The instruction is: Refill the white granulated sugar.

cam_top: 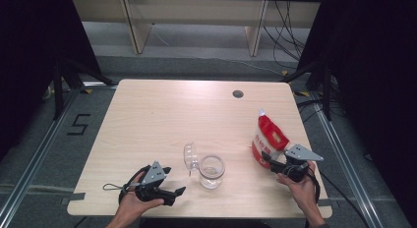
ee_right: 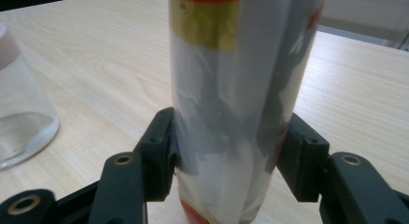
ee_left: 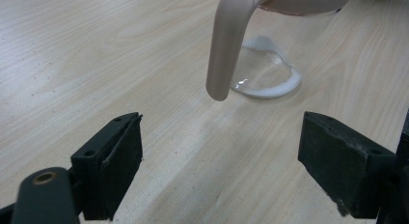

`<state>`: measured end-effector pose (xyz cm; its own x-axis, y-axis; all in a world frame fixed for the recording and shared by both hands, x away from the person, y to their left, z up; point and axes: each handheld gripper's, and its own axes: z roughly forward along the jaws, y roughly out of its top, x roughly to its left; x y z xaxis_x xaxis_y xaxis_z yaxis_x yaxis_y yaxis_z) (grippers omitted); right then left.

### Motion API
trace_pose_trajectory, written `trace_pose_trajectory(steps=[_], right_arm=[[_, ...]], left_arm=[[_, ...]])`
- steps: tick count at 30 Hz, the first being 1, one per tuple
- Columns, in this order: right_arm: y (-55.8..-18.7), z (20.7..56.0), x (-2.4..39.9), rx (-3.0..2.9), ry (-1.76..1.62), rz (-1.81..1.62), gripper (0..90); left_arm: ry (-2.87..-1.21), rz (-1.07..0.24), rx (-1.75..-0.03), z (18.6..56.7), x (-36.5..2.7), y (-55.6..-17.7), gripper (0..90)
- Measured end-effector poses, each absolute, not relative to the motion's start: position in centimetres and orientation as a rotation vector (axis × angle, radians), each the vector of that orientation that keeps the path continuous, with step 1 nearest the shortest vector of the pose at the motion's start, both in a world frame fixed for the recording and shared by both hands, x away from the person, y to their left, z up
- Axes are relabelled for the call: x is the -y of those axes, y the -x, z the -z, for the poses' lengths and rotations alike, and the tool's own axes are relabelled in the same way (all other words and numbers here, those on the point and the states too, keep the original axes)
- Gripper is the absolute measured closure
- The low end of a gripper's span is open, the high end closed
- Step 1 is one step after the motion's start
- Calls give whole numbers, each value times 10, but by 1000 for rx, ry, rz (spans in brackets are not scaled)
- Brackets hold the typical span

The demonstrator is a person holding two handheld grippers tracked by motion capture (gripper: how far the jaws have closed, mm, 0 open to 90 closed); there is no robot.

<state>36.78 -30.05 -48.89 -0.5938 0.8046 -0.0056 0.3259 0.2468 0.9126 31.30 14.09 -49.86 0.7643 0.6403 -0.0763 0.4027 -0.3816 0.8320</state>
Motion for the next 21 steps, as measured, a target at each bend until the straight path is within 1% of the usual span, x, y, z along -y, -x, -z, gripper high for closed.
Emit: trace_pose_trajectory(steps=[4, 5, 7, 8, 11, 13, 15, 16, 18, 19, 21], right_arm=[[-364, 488, 303, -2084, -1012, -1340, 472], [-365, 488, 306, -2100, -938, -1336, 473], [-362, 488, 307, -2117, -961, -1356, 474], [-364, 488, 309, -2116, -908, -1347, 474], [-365, 489, 310, -2115, -900, -1346, 472], [-362, 489, 307, -2099, -954, -1362, 465], [-362, 490, 307, -2082, -972, -1370, 432], [-363, 491, 305, -2062, -984, -1388, 396], [-362, 491, 303, -2025, -1026, -1422, 365], [-364, 491, 303, -2021, -1000, -1410, 329], [-364, 493, 300, -2014, -1050, -1424, 266]], left_arm=[[-2023, -315, -783, 498, -141, -313, 155], [-2021, -317, -782, 499, -141, -313, 155], [-2018, -325, -784, 499, -141, -313, 155], [-2018, -324, -781, 499, -141, -313, 155], [-2026, -331, -781, 498, -142, -313, 155], [-2009, -325, -783, 499, -141, -313, 155], [-2026, -325, -785, 499, -141, -313, 155], [-2027, -321, -783, 499, -141, -313, 155], [-2028, -319, -782, 499, -141, -313, 155], [-2027, -320, -785, 499, -141, -313, 155], [-2031, -327, -785, 499, -141, -313, 155]])
